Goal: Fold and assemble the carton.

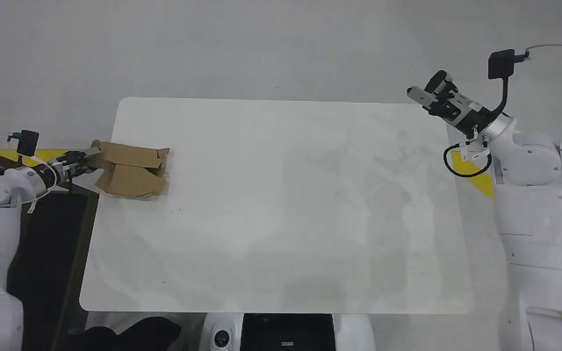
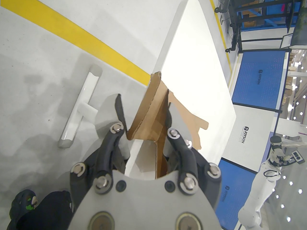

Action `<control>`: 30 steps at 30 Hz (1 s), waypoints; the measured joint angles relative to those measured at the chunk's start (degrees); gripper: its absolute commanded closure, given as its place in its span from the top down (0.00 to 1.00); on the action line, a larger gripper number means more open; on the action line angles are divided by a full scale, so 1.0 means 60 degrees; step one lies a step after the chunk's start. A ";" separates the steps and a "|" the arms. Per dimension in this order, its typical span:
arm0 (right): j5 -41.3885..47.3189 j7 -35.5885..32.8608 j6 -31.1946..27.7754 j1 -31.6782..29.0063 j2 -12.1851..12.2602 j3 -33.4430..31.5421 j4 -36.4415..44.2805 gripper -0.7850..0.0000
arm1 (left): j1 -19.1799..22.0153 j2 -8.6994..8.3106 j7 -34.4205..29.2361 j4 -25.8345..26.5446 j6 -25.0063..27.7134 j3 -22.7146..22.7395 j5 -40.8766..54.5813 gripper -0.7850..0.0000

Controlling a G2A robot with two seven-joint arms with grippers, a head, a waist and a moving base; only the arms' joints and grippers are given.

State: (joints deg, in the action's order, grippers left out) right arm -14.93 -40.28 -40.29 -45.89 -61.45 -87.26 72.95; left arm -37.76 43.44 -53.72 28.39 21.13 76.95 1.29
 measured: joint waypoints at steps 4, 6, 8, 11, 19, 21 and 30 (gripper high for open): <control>0.0000 0.0000 0.0000 0.0000 0.0000 0.0000 0.0000 1.00 | 0.0090 -0.0011 -0.0081 -0.0088 0.0075 0.0116 0.0245 0.00; 0.0000 0.0000 0.0000 0.0000 0.0000 0.0000 0.0000 1.00 | 0.0137 -0.0034 -0.0141 -0.0094 0.0123 0.0200 0.0371 0.00; 0.0000 0.0000 0.0000 0.0000 0.0000 0.0000 0.0000 1.00 | 0.0170 -0.0054 -0.0187 -0.0074 0.0164 0.0287 0.0519 0.00; 0.0000 0.0000 0.0000 0.0000 0.0000 0.0000 0.0000 1.00 | 0.0223 -0.0086 -0.0217 0.0034 0.0250 0.0439 0.0772 0.00; 0.0000 0.0000 0.0000 0.0000 0.0000 0.0000 0.0000 1.00 | 0.0321 -0.0136 0.0347 0.0728 0.0279 0.0857 0.1472 0.00; 0.0000 0.0000 0.0000 0.0000 0.0000 0.0000 0.0000 1.00 | 0.0330 -0.0132 0.0409 0.1027 0.0236 0.0923 0.1652 0.00; 0.0000 0.0000 0.0000 0.0000 0.0000 0.0000 0.0000 1.00 | 0.0246 -0.0049 0.0329 0.2448 0.0303 0.1048 0.2623 0.00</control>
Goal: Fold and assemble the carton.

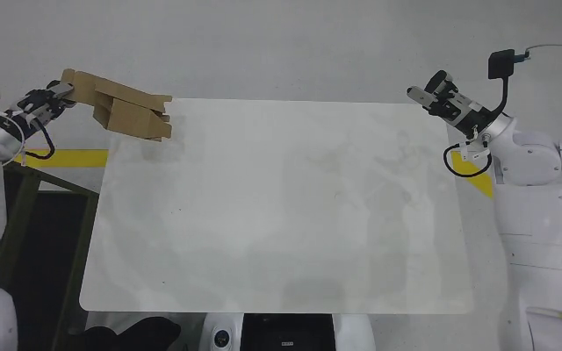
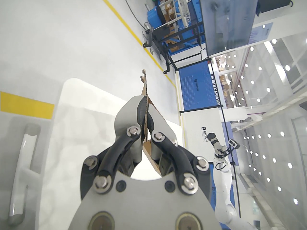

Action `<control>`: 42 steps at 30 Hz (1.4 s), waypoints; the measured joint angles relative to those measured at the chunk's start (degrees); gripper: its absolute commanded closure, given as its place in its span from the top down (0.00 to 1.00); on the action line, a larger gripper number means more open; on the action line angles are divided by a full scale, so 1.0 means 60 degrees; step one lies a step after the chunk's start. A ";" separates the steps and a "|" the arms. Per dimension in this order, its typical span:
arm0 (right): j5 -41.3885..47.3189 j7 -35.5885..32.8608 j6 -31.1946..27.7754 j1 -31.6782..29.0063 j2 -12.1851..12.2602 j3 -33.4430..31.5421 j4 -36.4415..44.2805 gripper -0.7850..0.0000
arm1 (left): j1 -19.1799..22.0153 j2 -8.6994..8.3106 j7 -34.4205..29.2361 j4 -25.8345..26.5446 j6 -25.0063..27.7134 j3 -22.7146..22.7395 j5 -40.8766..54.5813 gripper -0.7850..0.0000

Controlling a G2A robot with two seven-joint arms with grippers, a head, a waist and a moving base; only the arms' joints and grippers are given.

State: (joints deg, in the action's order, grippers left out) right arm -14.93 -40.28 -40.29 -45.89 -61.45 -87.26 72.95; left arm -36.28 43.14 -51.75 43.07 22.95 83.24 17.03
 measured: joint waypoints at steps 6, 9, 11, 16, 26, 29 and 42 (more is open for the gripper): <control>0.0000 0.0000 0.0000 0.0000 0.0000 0.0000 0.0000 1.00 | 0.0018 0.0152 0.0226 0.1093 0.0011 -0.0317 0.0228 0.00; 0.0000 0.0000 0.0000 0.0000 0.0000 0.0000 0.0000 1.00 | 0.0152 0.0287 0.0227 0.1560 -0.0011 -0.0656 0.0408 0.00; 0.0000 0.0000 0.0000 0.0000 0.0000 0.0000 0.0000 1.00 | 0.0293 0.0377 0.0216 0.1750 -0.0016 -0.0905 0.0453 0.00; 0.0000 0.0000 0.0000 0.0000 0.0000 0.0000 0.0000 1.00 | 0.0878 0.0687 0.0154 0.1944 0.0097 -0.1725 0.0572 0.00; 0.0000 0.0000 0.0000 0.0000 0.0000 0.0000 0.0000 1.00 | 0.2092 0.1390 -0.0892 0.1767 0.0665 -0.3476 0.0850 0.00; 0.0000 0.0000 0.0000 0.0000 0.0000 0.0000 0.0000 1.00 | 0.2356 0.1611 -0.1263 0.1733 0.0948 -0.4003 0.0843 0.00; 0.0000 0.0000 0.0000 0.0000 0.0000 0.0000 0.0000 1.00 | 0.2691 0.2371 -0.2786 0.1674 0.1519 -0.5614 0.1347 0.00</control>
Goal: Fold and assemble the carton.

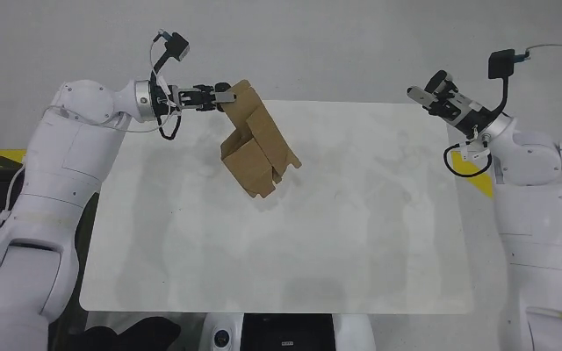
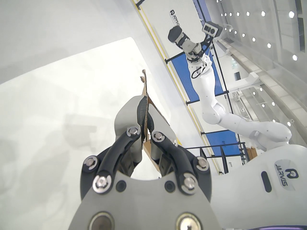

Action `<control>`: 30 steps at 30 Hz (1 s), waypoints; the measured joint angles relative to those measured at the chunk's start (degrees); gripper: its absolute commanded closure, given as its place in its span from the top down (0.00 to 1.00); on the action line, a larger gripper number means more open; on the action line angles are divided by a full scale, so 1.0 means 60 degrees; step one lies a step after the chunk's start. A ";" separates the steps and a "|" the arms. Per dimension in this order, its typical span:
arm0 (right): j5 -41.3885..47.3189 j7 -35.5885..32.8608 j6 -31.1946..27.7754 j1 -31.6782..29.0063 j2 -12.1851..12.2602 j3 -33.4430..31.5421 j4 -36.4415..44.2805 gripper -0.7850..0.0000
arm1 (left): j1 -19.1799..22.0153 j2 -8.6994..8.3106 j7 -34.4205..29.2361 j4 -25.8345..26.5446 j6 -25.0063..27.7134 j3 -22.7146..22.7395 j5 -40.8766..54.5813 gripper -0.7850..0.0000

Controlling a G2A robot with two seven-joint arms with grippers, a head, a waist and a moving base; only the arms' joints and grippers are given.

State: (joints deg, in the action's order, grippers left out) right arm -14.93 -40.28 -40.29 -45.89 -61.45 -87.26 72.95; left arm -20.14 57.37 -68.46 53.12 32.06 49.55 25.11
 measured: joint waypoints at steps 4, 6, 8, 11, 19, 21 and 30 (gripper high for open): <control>-0.0013 0.0004 0.0015 -0.0011 0.0001 0.0004 0.0015 1.00 | 0.0016 0.0089 -0.0418 -0.0047 0.0127 -0.0142 0.0118 0.00; -0.0443 -0.0125 0.0312 -0.0081 0.0038 0.0075 0.0294 1.00 | 0.0026 0.0118 -0.0534 -0.0044 0.0107 -0.0196 0.0109 0.00; -0.0938 -0.0287 0.0554 -0.0112 0.0056 0.0207 0.0576 1.00 | 0.0018 0.0128 -0.0548 0.0035 0.0083 -0.0253 0.0008 0.00; -0.0977 -0.0660 0.0820 -0.0019 0.0054 0.0546 0.0679 1.00 | -0.0047 0.0128 -0.0573 0.0127 0.0054 -0.0333 -0.0094 0.00; 0.0560 -0.2076 0.0910 0.0712 -0.0105 0.1920 -0.0181 1.00 | -0.0165 0.0101 -0.0770 0.0394 -0.0143 -0.0403 0.0124 0.00; 0.0870 -0.2479 0.0889 0.0942 -0.0159 0.2307 -0.0409 1.00 | -0.0184 0.0084 -0.0831 0.0482 -0.0202 -0.0396 0.0194 0.00; 0.2655 -0.3921 0.0705 0.1660 -0.0505 0.3985 -0.1378 1.00 | -0.0327 0.0106 -0.1189 0.0524 -0.0561 -0.0512 0.0860 0.00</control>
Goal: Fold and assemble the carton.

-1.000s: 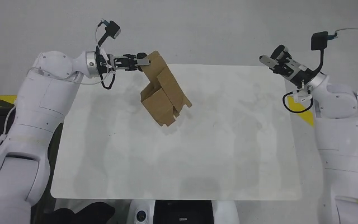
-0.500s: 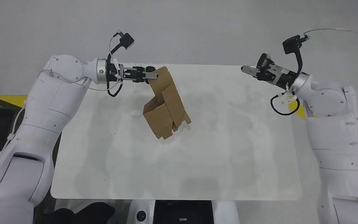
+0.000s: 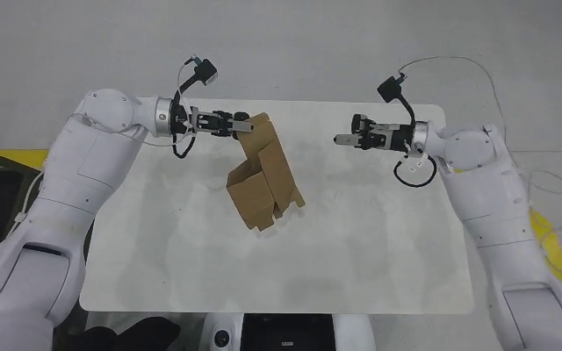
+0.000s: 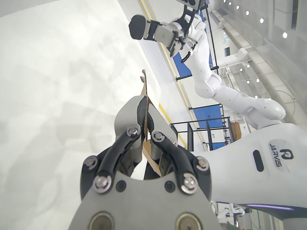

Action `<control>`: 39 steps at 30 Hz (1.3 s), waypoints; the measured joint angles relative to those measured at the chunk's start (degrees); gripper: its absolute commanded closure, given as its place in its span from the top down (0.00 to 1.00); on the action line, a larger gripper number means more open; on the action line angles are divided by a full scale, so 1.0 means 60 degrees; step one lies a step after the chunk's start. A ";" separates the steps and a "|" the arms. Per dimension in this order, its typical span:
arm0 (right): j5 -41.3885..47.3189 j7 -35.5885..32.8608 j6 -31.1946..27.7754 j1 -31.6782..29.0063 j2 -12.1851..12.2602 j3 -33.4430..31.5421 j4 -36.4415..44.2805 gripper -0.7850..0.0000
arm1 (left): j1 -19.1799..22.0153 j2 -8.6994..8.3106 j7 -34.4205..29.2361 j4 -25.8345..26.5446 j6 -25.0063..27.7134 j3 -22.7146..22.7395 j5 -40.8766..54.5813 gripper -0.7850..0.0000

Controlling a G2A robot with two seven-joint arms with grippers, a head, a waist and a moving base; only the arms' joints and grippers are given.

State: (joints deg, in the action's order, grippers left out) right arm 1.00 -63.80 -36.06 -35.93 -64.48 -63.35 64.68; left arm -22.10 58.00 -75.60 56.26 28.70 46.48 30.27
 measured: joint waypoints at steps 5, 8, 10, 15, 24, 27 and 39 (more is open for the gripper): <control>0.1529 -0.0936 0.0192 0.0495 -0.0307 0.0990 -0.0618 1.00 | -0.0062 0.0107 -0.0036 0.0221 -0.0036 -0.0315 0.0125 0.00; 0.2122 -0.0957 0.0218 0.0742 -0.0474 0.1586 -0.0745 1.00 | -0.0094 0.0167 -0.0102 0.0256 -0.0103 -0.0504 0.0280 0.00; 0.2455 -0.0920 0.0184 0.0887 -0.0559 0.1932 -0.0842 1.00 | -0.0102 0.0203 -0.0108 0.0272 -0.0108 -0.0625 0.0304 0.00; 0.3054 -0.0921 0.0183 0.1148 -0.0689 0.2640 -0.1000 1.00 | -0.0182 0.0268 -0.0063 0.0105 -0.0063 -0.0747 0.0673 0.00; 0.3781 -0.0882 0.0143 0.1428 -0.0747 0.3625 -0.0978 1.00 | -0.0256 0.0397 -0.0268 -0.0253 -0.0268 -0.0637 0.1702 0.00; 0.3956 -0.0894 0.0155 0.1540 -0.0729 0.3937 -0.0936 0.55 | -0.0245 0.0430 -0.0226 -0.0323 -0.0226 -0.0631 0.1664 0.00; 0.4754 -0.0948 0.0207 0.1955 -0.0526 0.5188 -0.0484 0.13 | -0.0311 0.0550 -0.0396 -0.0499 -0.0397 -0.0515 0.1935 0.00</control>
State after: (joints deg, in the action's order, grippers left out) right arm 29.53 -69.49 -34.82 -24.20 -67.63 -32.22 61.78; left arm -23.97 61.30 -77.97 53.27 26.32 43.39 41.88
